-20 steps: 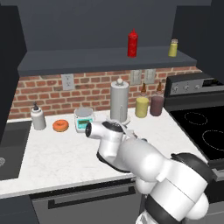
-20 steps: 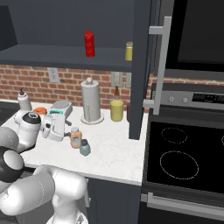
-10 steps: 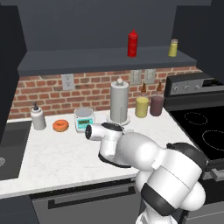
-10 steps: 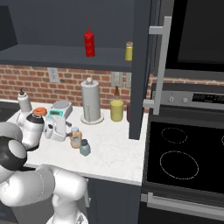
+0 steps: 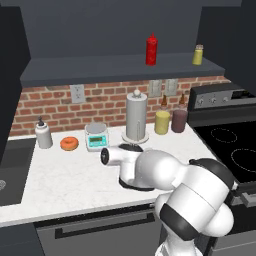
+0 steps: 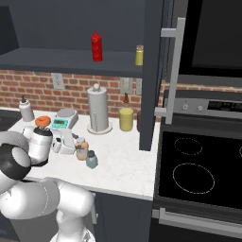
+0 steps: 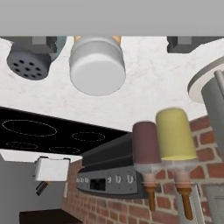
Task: Put the shaker and condiment bottle from the counter next to their counterparts in the cabinet.
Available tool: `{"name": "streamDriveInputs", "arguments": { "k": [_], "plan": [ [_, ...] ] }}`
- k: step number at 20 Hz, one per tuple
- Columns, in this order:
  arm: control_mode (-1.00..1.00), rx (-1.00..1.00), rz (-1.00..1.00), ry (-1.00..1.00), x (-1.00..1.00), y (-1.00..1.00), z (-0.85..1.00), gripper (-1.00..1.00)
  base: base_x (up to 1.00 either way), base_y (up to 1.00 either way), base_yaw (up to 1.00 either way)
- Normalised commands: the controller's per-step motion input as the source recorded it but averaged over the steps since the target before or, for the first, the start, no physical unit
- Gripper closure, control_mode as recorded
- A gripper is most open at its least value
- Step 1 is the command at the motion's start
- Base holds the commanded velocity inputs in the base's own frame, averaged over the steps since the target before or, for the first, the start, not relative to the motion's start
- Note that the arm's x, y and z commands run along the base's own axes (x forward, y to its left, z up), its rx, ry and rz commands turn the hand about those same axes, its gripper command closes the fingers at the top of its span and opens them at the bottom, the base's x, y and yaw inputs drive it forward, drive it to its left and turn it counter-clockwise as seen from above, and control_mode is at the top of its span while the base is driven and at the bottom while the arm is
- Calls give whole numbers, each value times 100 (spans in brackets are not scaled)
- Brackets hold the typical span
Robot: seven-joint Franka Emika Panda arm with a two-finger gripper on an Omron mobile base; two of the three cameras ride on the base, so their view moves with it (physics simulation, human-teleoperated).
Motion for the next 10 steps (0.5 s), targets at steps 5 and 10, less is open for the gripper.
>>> {"name": "streamDriveInputs", "arguments": {
  "k": [5,10],
  "plan": [
    [-100,2,5,0,0,-21,-11,-100,0,0,0],
    [-100,1,4,0,0,-7,-19,100,0,0,0]
  ]
}}
